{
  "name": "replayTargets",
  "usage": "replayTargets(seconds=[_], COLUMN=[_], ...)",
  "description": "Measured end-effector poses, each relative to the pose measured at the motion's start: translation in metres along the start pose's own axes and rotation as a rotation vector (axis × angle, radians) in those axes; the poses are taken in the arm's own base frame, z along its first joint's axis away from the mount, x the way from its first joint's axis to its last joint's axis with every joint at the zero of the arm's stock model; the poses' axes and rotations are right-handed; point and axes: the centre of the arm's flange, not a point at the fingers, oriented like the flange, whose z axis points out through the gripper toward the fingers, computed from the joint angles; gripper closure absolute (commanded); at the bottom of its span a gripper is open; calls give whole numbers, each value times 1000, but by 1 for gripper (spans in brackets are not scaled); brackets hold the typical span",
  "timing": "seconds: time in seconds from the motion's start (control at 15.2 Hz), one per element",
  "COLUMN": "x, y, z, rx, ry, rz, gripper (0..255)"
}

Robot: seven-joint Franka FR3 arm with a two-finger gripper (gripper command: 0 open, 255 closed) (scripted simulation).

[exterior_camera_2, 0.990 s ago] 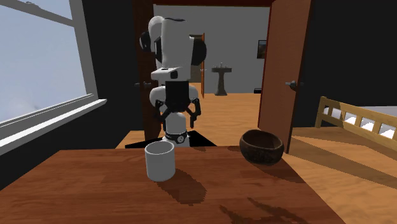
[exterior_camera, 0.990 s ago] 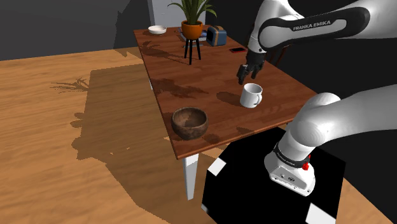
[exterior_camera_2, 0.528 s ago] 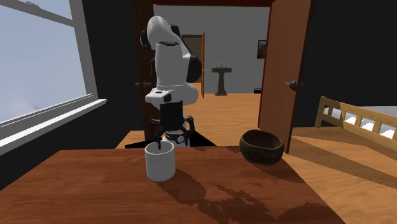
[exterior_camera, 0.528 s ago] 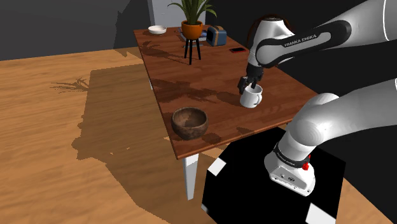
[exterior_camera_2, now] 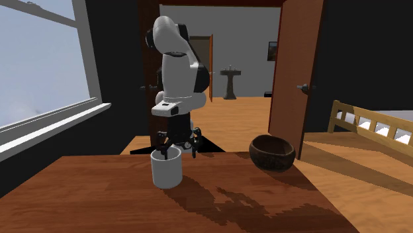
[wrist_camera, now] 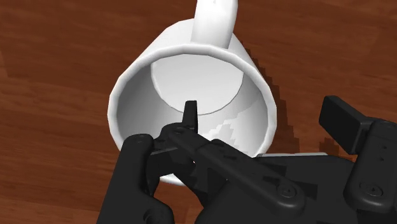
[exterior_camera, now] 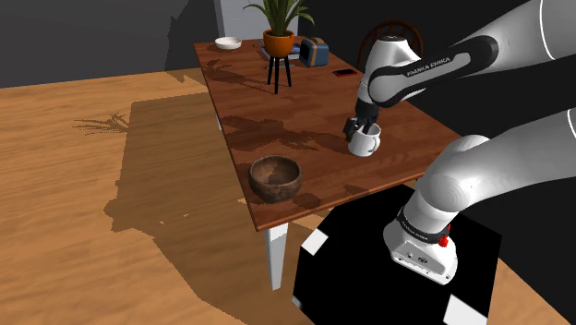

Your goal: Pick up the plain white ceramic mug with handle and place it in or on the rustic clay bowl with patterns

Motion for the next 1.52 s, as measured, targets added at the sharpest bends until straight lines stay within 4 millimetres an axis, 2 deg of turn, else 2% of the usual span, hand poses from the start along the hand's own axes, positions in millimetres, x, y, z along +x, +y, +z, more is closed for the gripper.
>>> replayTargets(seconds=[0.2,0.26,0.92,1.52], x=[0,0,0,2], y=[0,0,0,1], z=[0,0,0,-42], rx=[0,0,0,0], ry=[0,0,0,0], rz=[0,0,0,0], gripper=[0,255,255,255])
